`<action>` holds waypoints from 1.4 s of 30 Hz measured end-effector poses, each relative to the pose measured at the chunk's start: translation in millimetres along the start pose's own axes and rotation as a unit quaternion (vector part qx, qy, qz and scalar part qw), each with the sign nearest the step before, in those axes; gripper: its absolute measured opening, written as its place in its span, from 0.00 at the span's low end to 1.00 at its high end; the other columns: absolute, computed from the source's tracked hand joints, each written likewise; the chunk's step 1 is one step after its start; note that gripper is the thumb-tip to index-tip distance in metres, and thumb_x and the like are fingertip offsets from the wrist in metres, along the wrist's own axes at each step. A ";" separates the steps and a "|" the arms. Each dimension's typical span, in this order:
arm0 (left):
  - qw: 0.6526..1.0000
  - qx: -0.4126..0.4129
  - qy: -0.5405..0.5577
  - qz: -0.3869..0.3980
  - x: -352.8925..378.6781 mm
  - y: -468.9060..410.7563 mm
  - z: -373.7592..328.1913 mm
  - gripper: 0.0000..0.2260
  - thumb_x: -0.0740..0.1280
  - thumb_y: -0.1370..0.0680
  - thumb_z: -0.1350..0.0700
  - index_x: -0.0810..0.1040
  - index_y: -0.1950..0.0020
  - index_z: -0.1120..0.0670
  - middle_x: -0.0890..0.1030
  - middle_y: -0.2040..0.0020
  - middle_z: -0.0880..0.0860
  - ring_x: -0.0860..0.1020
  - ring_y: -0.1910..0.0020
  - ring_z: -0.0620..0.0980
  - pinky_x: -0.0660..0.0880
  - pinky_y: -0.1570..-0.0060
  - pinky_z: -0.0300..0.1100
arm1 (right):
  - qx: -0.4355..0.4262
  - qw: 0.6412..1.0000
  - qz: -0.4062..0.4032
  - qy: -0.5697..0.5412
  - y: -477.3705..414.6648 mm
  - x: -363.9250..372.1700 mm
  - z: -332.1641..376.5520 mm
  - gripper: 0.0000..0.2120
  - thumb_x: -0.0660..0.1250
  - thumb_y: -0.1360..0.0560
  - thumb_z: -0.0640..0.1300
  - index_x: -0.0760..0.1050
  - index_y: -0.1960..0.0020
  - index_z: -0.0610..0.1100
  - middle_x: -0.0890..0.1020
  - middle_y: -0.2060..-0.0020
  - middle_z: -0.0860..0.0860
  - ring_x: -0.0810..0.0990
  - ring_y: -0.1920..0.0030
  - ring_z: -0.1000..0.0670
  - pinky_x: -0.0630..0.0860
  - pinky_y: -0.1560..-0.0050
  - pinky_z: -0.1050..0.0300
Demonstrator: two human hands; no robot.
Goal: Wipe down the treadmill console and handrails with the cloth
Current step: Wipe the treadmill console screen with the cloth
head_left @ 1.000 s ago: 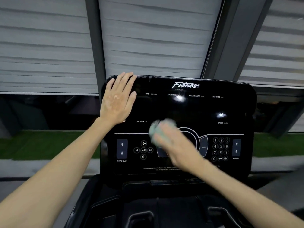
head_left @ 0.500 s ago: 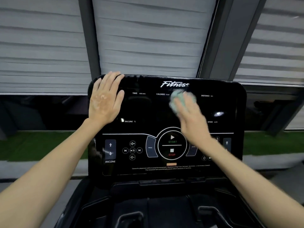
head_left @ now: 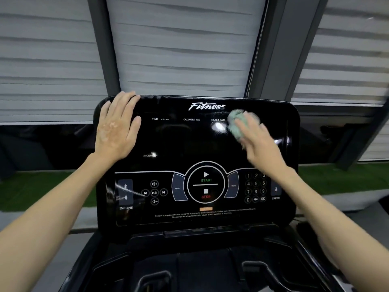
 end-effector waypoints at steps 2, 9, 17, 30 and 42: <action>1.000 0.004 -0.021 0.007 1.4 0.5 -1.8 0.23 0.53 0.19 0.52 0.62 0.25 0.58 0.63 0.24 0.55 0.58 0.23 0.55 0.52 0.26 0.51 | 0.077 0.995 -0.055 -0.043 3.8 -1.7 -5.0 0.26 0.61 0.23 0.34 0.65 0.26 0.44 0.62 0.25 0.41 0.60 0.25 0.42 0.64 0.29 0.46; 0.999 -0.012 -0.035 0.018 5.2 2.7 -5.8 0.24 0.52 0.19 0.51 0.60 0.24 0.58 0.61 0.22 0.55 0.56 0.23 0.55 0.51 0.27 0.53 | -0.226 0.964 0.136 -0.031 137.6 60.4 69.3 0.31 0.63 0.29 0.29 0.67 0.28 0.45 0.66 0.27 0.42 0.59 0.25 0.45 0.63 0.29 0.46; 1.000 -0.015 -0.024 -0.001 2.7 1.0 -6.2 0.24 0.53 0.19 0.52 0.61 0.24 0.58 0.62 0.23 0.55 0.56 0.23 0.55 0.46 0.28 0.46 | -0.069 0.996 0.043 0.044 55.1 -3.3 -25.6 0.34 0.60 0.32 0.29 0.64 0.27 0.46 0.67 0.28 0.41 0.63 0.28 0.41 0.58 0.31 0.56; 1.000 -0.017 -0.024 -0.005 3.6 -0.9 -5.4 0.24 0.53 0.20 0.51 0.61 0.25 0.58 0.62 0.23 0.55 0.56 0.23 0.56 0.42 0.29 0.40 | -0.202 0.963 0.173 0.042 168.2 39.6 2.2 0.40 0.63 0.36 0.29 0.62 0.27 0.51 0.66 0.27 0.46 0.65 0.27 0.47 0.65 0.29 0.47; 1.000 -0.015 -0.001 -0.008 2.4 -2.0 -8.0 0.23 0.54 0.20 0.52 0.61 0.25 0.58 0.62 0.24 0.56 0.55 0.23 0.56 0.41 0.29 0.40 | 0.058 0.997 -0.008 -0.042 124.3 -2.4 -58.1 0.28 0.64 0.26 0.27 0.69 0.28 0.42 0.65 0.27 0.41 0.61 0.25 0.44 0.59 0.27 0.62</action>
Point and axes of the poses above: each hand's wrist, its own y-axis away from the middle knuckle, its own x-axis out of the palm, z = x × y, the point moved 6 cm from there along -y, towards the middle knuckle
